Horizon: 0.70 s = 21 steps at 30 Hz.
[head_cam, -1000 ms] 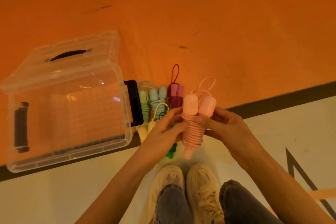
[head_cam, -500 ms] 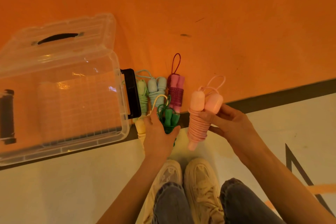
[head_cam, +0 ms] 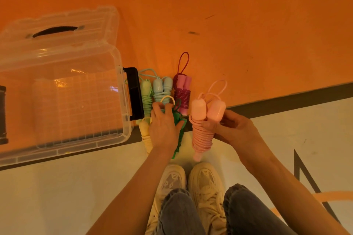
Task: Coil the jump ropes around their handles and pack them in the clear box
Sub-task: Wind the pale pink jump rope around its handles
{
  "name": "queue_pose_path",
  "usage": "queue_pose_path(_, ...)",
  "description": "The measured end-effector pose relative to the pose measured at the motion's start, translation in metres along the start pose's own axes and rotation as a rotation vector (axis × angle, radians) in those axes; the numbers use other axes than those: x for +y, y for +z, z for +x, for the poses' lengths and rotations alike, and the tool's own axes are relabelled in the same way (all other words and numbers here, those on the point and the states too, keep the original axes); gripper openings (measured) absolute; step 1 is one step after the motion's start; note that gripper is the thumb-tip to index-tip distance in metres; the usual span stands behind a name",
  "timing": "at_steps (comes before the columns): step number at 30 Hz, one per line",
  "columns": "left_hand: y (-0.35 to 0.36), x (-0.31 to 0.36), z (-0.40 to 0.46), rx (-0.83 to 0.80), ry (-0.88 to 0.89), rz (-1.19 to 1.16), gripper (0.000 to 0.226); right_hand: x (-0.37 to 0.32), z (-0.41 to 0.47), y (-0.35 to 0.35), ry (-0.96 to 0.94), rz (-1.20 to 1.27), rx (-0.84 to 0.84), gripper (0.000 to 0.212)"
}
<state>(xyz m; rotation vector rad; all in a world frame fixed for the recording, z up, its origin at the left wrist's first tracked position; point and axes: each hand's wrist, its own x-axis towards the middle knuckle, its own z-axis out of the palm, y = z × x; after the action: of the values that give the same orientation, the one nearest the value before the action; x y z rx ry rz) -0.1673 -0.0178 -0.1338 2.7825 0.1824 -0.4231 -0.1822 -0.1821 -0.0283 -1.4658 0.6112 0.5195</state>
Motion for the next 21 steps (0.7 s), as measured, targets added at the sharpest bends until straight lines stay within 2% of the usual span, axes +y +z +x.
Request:
queue_pose_path(3,-0.001,-0.003,0.004,0.027,0.105,-0.084,0.029,0.001,-0.001,-0.002,-0.004,0.009,0.004,0.039)
queue_pose_path(6,-0.004,-0.006,-0.003,0.001,0.147,-0.175,0.024,0.001,-0.003,-0.003,-0.010,0.022,0.015,0.036)
queue_pose_path(9,-0.012,-0.010,-0.014,0.013,0.110,-0.263,0.023,0.001,-0.007,-0.005,-0.012,0.019,0.031,0.032)
queue_pose_path(13,-0.020,-0.018,-0.027,-0.051,0.054,-0.462,0.020,0.000,-0.015,-0.006,-0.016,-0.003,0.039,0.030)
queue_pose_path(19,-0.046,-0.022,-0.044,-0.134,-0.226,-0.957,0.020,-0.009,-0.030,-0.009,-0.020,-0.046,0.037,0.037)
queue_pose_path(21,-0.059,-0.021,-0.050,-0.119,-0.234,-1.028,0.021,-0.015,-0.036,-0.009,-0.034,-0.047,0.024,0.038)
